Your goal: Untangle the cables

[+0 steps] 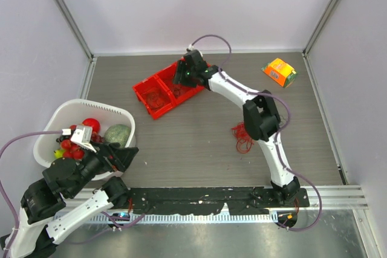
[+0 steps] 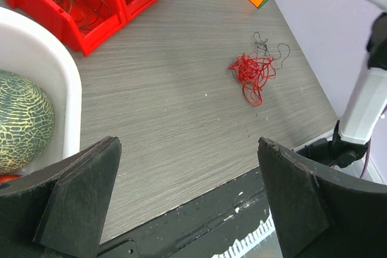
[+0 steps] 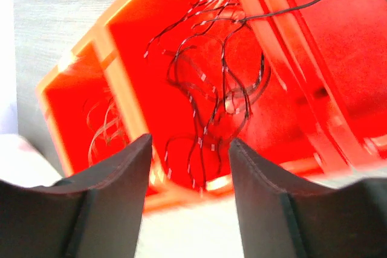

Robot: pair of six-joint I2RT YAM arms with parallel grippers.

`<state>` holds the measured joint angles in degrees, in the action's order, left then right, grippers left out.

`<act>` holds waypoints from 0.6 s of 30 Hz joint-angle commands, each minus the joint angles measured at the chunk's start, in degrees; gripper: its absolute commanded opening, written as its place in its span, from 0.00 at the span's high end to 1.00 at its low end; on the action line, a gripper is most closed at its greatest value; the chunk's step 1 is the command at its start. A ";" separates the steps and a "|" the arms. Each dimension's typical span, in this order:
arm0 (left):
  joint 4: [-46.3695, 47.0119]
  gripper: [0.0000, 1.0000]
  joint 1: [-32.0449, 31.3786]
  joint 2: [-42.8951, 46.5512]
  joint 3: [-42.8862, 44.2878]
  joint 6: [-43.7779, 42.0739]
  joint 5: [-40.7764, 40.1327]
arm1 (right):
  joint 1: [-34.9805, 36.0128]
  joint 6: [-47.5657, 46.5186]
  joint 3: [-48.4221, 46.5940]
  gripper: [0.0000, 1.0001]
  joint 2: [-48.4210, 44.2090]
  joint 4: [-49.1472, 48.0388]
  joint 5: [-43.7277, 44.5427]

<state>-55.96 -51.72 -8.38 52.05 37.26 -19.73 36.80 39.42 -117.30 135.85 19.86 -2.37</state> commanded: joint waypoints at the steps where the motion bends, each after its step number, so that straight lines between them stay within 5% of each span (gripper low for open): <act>1: 2.35 0.00 -0.04 -1.64 0.07 -0.08 0.21 | 0.38 -9.09 4.00 0.37 -16.48 5.96 4.46; 11: 2.53 0.00 0.04 -1.81 0.07 -0.16 0.30 | -5.75 -12.70 36.50 0.29 -49.15 7.92 17.76; 14: 2.09 0.00 0.04 -2.34 0.24 -0.17 0.65 | -11.65 -10.07 46.69 0.27 -53.58 -1.36 6.47; 18: 2.44 0.00 0.04 -2.69 0.15 -0.17 0.74 | -13.94 -14.01 47.25 0.27 -48.77 -11.31 -5.25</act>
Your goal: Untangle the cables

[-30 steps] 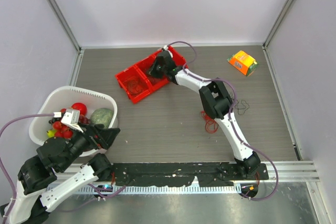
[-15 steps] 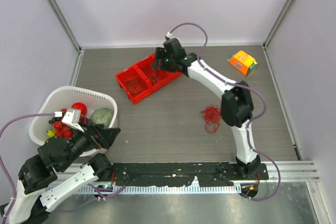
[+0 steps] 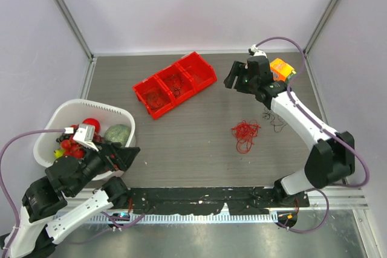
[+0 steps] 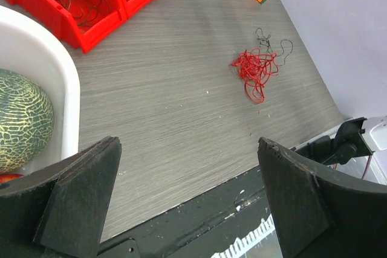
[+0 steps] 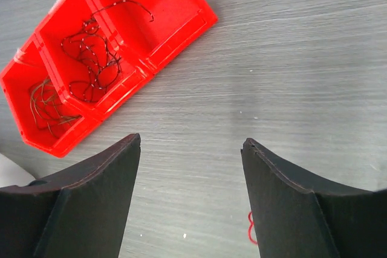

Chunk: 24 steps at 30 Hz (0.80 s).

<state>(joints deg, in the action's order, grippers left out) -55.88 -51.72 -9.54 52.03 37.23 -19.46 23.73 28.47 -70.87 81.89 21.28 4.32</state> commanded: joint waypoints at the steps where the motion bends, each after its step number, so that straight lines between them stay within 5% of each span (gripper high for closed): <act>1: 2.18 0.00 0.04 -1.79 0.18 -0.23 0.48 | -0.79 -3.94 -1.35 0.28 8.87 -13.27 -12.92; 14: 1.56 0.00 0.04 -1.71 0.35 0.56 -0.75 | -0.96 2.99 -20.96 0.49 37.45 -26.29 -16.45; 24: 2.18 0.00 0.04 -3.64 0.18 0.12 -0.40 | -0.88 3.61 -28.88 0.59 46.60 -24.62 -16.36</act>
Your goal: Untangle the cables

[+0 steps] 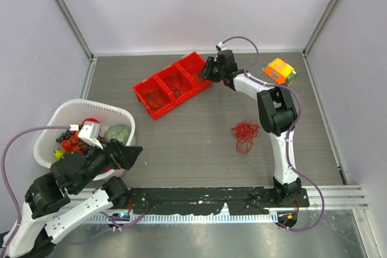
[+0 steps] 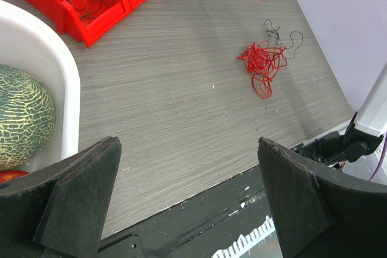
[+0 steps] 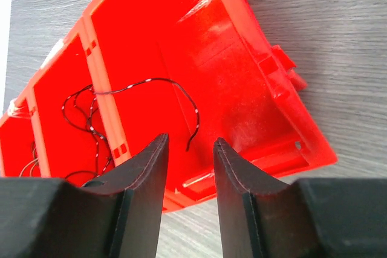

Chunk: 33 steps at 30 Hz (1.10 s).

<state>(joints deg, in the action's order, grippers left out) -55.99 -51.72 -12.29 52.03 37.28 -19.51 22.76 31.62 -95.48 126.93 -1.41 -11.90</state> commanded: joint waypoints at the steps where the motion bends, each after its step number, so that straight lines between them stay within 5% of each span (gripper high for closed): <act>1: 2.37 0.00 0.04 -0.89 0.18 -0.01 -0.36 | 0.09 0.29 -4.62 0.59 2.17 -1.76 0.03; 12: 2.72 0.00 0.04 -0.89 0.00 -0.19 -0.71 | 0.52 0.55 -8.32 0.70 5.60 -0.61 -0.05; 19: 2.64 0.00 0.04 -0.62 0.00 -0.10 -0.53 | 1.05 -0.41 -9.12 0.99 3.42 1.06 -0.23; 33: 2.64 0.00 0.04 0.08 0.00 -0.19 -0.18 | 12.47 -8.86 -5.24 0.99 -8.73 5.19 14.28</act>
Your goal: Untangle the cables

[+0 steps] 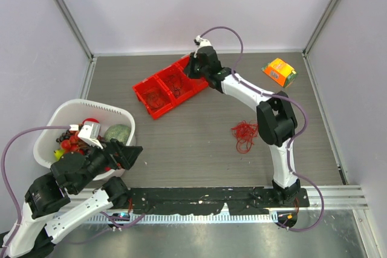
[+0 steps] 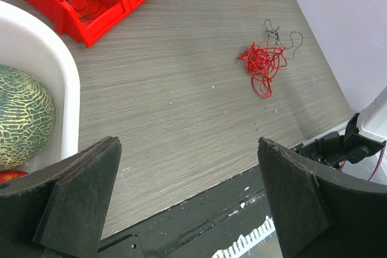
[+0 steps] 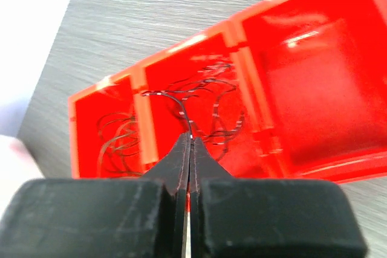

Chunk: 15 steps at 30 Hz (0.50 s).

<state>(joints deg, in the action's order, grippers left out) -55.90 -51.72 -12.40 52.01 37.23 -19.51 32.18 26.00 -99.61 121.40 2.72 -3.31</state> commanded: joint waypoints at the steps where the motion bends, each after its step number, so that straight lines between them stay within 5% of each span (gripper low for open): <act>1: 2.55 0.00 0.04 0.36 0.02 -0.14 -0.27 | 3.23 -2.63 -1.81 0.99 -2.76 1.49 5.60; 15: 2.37 0.01 0.04 0.89 -0.06 -0.14 0.08 | 5.34 -0.42 -6.99 0.99 9.27 2.63 9.73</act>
<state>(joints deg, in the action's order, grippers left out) -55.90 -51.72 -12.21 52.01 37.26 -19.49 37.50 25.82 -101.41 127.70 4.43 4.10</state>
